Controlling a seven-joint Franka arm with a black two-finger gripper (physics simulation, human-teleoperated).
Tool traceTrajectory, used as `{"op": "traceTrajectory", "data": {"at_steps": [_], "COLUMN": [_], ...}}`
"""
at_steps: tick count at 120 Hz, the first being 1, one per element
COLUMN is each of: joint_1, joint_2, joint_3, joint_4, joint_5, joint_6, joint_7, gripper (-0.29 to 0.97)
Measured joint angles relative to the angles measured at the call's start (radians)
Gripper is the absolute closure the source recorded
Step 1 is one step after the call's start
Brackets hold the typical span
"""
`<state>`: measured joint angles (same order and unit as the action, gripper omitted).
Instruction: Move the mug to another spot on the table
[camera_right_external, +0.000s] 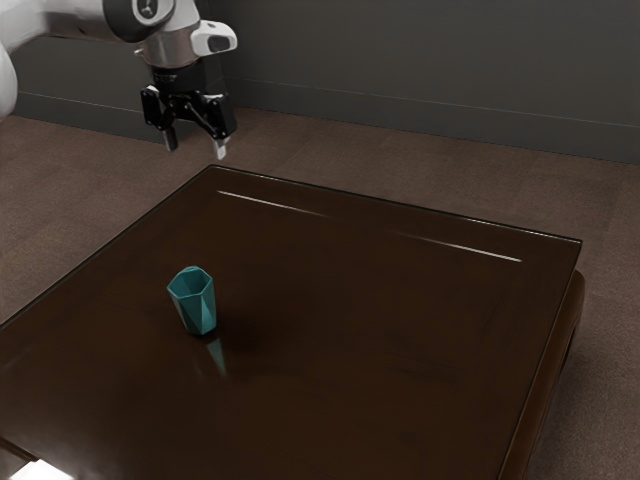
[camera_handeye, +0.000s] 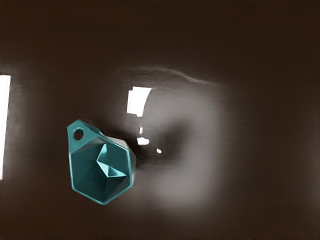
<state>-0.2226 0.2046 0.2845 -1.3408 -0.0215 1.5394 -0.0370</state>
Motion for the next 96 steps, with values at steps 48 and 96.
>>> {"op": "traceTrajectory", "data": {"at_steps": [48, 96], "joint_1": [0.075, 0.092], "joint_2": [0.016, 0.207], "joint_3": [0.020, 0.160], "joint_4": [-0.044, -0.054], "joint_5": [0.055, -0.216], "joint_6": [0.039, 0.179], "joint_7": [-0.006, -0.099], "gripper": [0.00, 0.00]}}
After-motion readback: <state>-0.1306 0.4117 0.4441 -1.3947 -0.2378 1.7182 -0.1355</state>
